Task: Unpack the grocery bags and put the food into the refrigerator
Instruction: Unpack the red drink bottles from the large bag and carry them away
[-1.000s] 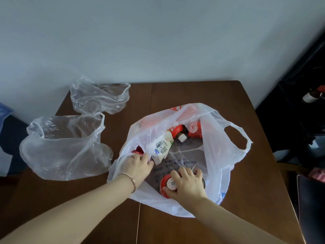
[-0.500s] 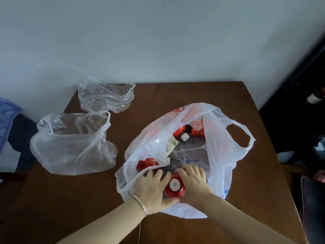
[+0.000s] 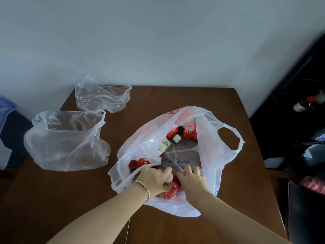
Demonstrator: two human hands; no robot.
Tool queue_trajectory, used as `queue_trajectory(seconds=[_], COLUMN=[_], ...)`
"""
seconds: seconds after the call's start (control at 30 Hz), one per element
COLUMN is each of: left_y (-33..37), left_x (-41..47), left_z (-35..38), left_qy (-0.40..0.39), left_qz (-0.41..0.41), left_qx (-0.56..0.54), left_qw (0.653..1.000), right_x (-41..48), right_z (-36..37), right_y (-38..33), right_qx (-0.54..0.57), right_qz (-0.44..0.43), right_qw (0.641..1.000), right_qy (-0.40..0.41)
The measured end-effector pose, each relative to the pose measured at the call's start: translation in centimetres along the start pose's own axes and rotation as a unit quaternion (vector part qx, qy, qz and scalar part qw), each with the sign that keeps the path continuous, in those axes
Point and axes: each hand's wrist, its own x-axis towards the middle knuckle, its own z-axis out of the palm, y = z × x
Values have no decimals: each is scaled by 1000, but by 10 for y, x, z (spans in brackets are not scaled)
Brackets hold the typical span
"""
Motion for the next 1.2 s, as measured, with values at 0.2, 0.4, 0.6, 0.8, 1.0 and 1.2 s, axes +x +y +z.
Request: queue_trajectory(seconds=[0.2,0.4,0.6,0.8,1.0,1.2], left_y=[-8,-12,-10,63,205,371], left_x=[-10,-5,-1,-6,-51,-160], left_z=[-16,-105,-186,-227,-221,-218], left_qy=[30,43,302,346,337,362], left_qz=[-49,-34,174,356,535,703], left_qx=[49,42,53,57,4,46], left_qw=[997,998,936,866,775,610], right_x=[-12,-56,-138,-237,-379,-559], right_z=[-10,-68,-111,-104,-58,12], right_y=[1,11,5,-8,-26,-85], right_qx=[72,171,227,252,253,250], right_qz=[27,117,275,419,568,710], right_qw=[996,968,896,810,715,573], right_qy=[38,143,266,323,321,323])
